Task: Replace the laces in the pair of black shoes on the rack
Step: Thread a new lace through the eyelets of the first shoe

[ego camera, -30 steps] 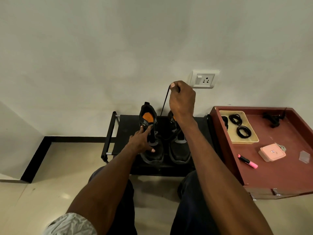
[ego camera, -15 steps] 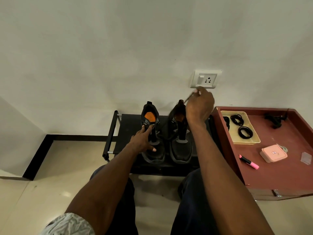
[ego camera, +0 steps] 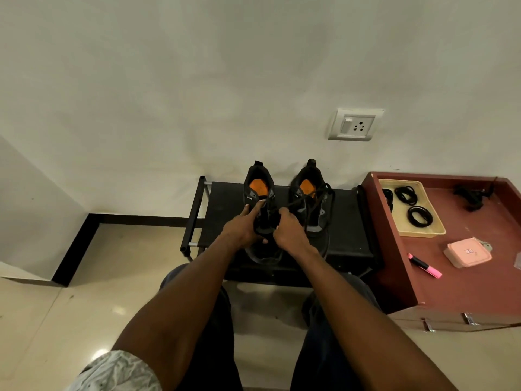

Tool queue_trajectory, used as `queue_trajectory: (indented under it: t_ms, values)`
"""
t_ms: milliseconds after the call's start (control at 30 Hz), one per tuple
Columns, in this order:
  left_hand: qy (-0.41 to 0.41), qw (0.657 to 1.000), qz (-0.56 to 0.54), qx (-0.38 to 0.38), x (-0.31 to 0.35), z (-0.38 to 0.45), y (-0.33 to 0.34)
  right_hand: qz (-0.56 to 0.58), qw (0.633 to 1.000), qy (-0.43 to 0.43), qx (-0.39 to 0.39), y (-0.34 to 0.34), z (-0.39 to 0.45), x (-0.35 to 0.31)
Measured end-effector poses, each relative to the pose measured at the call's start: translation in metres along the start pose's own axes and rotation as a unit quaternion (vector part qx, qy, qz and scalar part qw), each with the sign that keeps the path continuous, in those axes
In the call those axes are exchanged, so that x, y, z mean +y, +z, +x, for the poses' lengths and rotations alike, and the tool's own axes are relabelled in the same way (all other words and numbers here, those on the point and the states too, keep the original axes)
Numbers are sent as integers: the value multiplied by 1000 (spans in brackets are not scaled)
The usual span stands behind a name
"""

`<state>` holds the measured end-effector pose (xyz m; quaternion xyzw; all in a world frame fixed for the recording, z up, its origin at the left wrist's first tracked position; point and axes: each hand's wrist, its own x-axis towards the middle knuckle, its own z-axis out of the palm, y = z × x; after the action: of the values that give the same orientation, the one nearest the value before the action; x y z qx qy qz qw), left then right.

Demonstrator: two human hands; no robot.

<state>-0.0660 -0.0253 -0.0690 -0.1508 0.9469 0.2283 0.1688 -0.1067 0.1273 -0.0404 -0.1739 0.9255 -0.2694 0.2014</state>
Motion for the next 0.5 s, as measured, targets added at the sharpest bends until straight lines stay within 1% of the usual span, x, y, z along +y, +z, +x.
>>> queue_trajectory:
  t_ms: [33, 133, 167, 200, 233, 300, 333, 367, 400, 433, 467, 500]
  values:
    - [-1, 1000, 3, 0, 1, 0, 0, -6, 1000, 2, -3, 0, 2, 2]
    - [-9, 1000, 18, 4, 2, -3, 0, -47, 998, -3, 49, -5, 2, 3]
    - [-13, 1000, 22, 11, 3, -5, 1, -63, 997, 5, 54, -8, 3, 3]
    - [-21, 999, 23, 22, 4, -8, 2, -82, 995, 20, 43, -13, 2, 0]
    - [-30, 999, 19, 36, 5, -12, 4, -99, 994, 43, 17, -19, 0, -3]
    - [-48, 996, 15, 71, 6, -19, 8, -90, 991, 73, -73, -36, -8, -15]
    - [-50, 994, 19, 92, 5, -23, 10, -56, 987, 77, -133, -46, -14, -24]
    - [-48, 992, 11, 119, 3, -26, 11, 4, 981, 70, -183, -56, -20, -34]
    - [-50, 987, -25, 152, 2, -30, 11, 96, 968, 56, -224, -66, -27, -44]
    - [-62, 976, -99, 181, 0, -33, 10, 214, 942, 39, -254, -77, -34, -52]
    - [-84, 954, -208, 198, 1, -38, 7, 317, 910, 16, -266, -87, -39, -58]
    - [-107, 916, -338, 189, 4, -44, 2, 378, 887, -12, -264, -94, -40, -62]
